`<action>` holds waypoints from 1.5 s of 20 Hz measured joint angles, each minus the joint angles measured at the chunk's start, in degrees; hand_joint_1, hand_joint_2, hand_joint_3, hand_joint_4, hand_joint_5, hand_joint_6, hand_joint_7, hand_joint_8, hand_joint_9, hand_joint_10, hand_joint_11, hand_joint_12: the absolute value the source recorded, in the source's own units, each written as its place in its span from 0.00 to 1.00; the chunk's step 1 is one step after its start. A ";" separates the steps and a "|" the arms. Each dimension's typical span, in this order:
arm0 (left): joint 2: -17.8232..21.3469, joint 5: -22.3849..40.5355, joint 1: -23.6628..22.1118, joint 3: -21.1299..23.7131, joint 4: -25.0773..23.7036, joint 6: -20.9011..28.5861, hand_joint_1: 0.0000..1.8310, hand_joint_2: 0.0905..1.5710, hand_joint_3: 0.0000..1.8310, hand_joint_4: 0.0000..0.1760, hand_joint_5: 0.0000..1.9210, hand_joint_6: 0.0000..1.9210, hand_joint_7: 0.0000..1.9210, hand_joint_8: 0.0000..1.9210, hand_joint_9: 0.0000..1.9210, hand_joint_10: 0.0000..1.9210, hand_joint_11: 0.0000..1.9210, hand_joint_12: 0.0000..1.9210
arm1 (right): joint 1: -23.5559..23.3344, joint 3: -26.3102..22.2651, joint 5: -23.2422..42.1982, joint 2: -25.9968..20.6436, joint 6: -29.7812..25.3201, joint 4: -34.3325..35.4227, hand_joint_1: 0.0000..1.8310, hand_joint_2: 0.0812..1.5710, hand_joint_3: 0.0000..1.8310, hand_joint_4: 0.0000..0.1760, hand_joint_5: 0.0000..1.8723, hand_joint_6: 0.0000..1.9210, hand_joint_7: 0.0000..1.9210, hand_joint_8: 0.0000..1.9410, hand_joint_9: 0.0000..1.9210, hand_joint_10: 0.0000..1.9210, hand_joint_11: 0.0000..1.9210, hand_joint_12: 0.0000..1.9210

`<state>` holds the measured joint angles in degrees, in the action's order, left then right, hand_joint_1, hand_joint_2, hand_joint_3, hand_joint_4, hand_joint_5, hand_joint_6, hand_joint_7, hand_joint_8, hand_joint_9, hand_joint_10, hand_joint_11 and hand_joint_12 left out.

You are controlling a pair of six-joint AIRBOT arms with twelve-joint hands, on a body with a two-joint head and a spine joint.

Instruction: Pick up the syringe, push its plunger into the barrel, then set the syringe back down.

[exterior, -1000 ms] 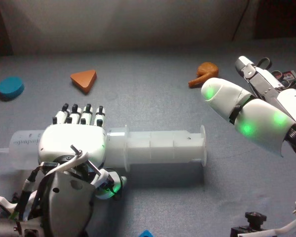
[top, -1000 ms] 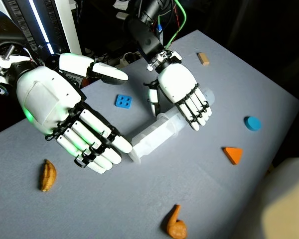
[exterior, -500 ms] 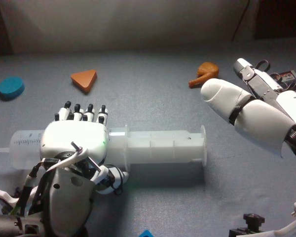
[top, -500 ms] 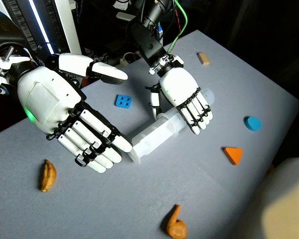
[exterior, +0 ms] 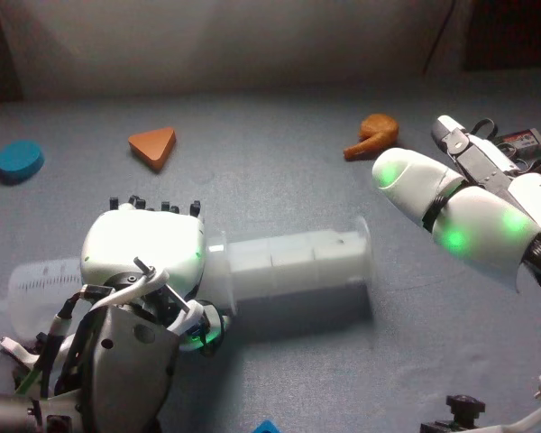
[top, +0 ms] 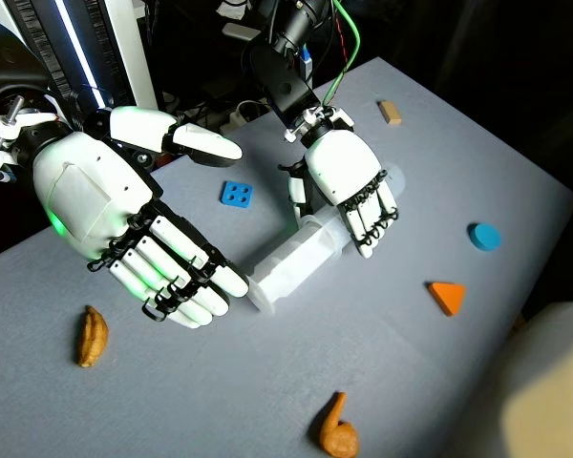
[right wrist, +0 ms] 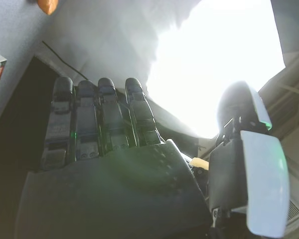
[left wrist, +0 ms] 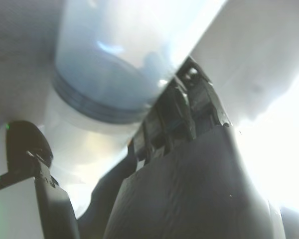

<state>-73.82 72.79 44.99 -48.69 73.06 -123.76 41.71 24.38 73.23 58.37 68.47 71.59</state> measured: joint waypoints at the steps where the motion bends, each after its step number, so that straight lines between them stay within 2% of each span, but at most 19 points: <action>1: 0.00 0.00 0.00 0.00 0.00 0.00 0.65 0.74 0.00 0.00 0.40 0.65 0.50 0.43 0.53 0.02 0.37 0.44 | 0.00 0.00 0.13 0.00 0.52 0.00 0.00 0.66 0.00 0.44 0.01 0.00 0.00 0.00 0.00 0.00 0.00 0.15; 2: 0.00 -0.09 0.00 0.00 -0.22 -0.07 0.72 0.72 0.00 0.00 0.40 0.63 0.49 0.50 0.46 0.56 0.38 0.50 | 0.00 0.00 0.28 0.00 0.68 0.00 0.00 0.66 0.00 0.45 0.01 0.00 0.00 0.00 0.00 0.00 0.00 0.15; 3: 0.00 -0.15 0.00 0.07 0.24 0.42 0.74 0.72 0.00 0.00 0.42 0.60 0.49 0.52 0.45 0.66 0.38 0.54 | 0.00 0.00 0.28 0.00 0.68 0.00 0.00 0.66 0.00 0.46 0.01 0.00 0.00 0.00 0.00 0.00 0.00 0.14; 5: 0.11 -0.04 0.15 0.17 0.24 1.51 0.75 0.71 0.00 0.00 0.44 0.54 0.48 0.54 0.47 0.67 0.40 0.59 | -0.02 0.02 0.28 0.00 0.68 0.07 0.00 0.66 0.00 0.46 0.01 0.00 0.00 0.00 0.00 0.00 0.00 0.12; 6: 0.20 -0.17 0.66 0.22 -1.49 2.49 0.75 0.70 0.00 0.00 0.48 0.49 0.49 0.53 0.48 0.66 0.41 0.60 | -0.02 0.02 0.28 0.00 0.66 0.07 0.00 0.67 0.00 0.46 0.01 0.00 0.00 0.00 0.00 0.00 0.00 0.12; 8: 0.94 -1.64 1.70 0.76 -4.72 6.40 0.75 0.69 0.00 0.00 0.49 0.47 0.50 0.50 0.49 0.65 0.42 0.60 | -0.02 0.02 0.28 0.00 0.66 0.22 0.00 0.67 0.00 0.46 0.01 0.00 0.00 0.00 0.00 0.00 0.00 0.11; 10: 1.77 -4.20 2.62 0.76 -9.40 10.93 0.75 0.69 0.00 0.00 0.48 0.48 0.51 0.50 0.48 0.66 0.44 0.60 | -0.02 0.02 0.28 0.00 0.63 0.26 0.00 0.67 0.00 0.47 0.01 0.00 0.00 0.00 0.00 0.00 0.00 0.11; 12: 2.99 -7.06 3.04 0.20 -16.28 15.76 0.75 0.69 0.00 0.00 0.48 0.47 0.53 0.47 0.48 0.66 0.45 0.59 | -0.02 0.02 0.66 0.00 0.17 0.33 0.00 0.67 0.00 0.47 0.01 0.00 0.00 0.00 0.00 0.00 0.00 0.09; 15: 5.66 -10.69 3.02 -0.31 -24.15 19.67 0.75 0.69 0.00 0.00 0.47 0.48 0.54 0.46 0.48 0.66 0.43 0.57 | -0.09 0.02 2.95 0.26 -2.27 0.70 0.00 0.67 0.00 0.47 0.00 0.00 0.00 0.00 0.00 0.00 0.00 0.08; 20: 8.96 -14.60 3.02 -0.28 -33.75 22.38 0.75 0.69 0.00 0.00 0.46 0.50 0.52 0.48 0.48 0.66 0.42 0.57 | -2.19 -0.44 7.98 0.85 -4.76 3.56 0.00 0.67 0.00 0.46 0.01 0.00 0.00 0.00 0.00 0.00 0.00 0.12; 25: 11.93 -20.33 0.81 -0.24 -39.89 23.34 0.75 0.69 0.00 0.00 0.46 0.52 0.53 0.47 0.48 0.65 0.43 0.57 | -1.46 -1.64 8.66 0.94 -7.78 6.91 0.00 0.68 0.00 0.47 0.00 0.00 0.00 0.00 0.00 0.00 0.00 0.12; 27: 12.11 -21.29 -0.44 -0.66 -41.16 23.41 0.75 0.70 0.00 0.00 0.45 0.53 0.51 0.49 0.48 0.66 0.44 0.57 | -0.63 -1.66 8.68 1.66 -8.66 7.87 0.00 0.68 0.00 0.47 0.00 0.00 0.00 0.00 0.00 0.00 0.00 0.13; 30: 12.63 -24.26 -2.01 -1.01 -42.47 23.47 0.75 0.69 0.00 0.00 0.46 0.49 0.53 0.46 0.51 0.64 0.44 0.57 | 0.00 -1.27 7.39 2.99 -10.43 9.31 0.00 0.68 0.00 0.47 0.00 0.00 0.00 0.00 0.00 0.00 0.00 0.13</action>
<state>-61.19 48.53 42.98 -49.69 30.59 -100.29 41.71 23.11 80.62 61.36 58.04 80.90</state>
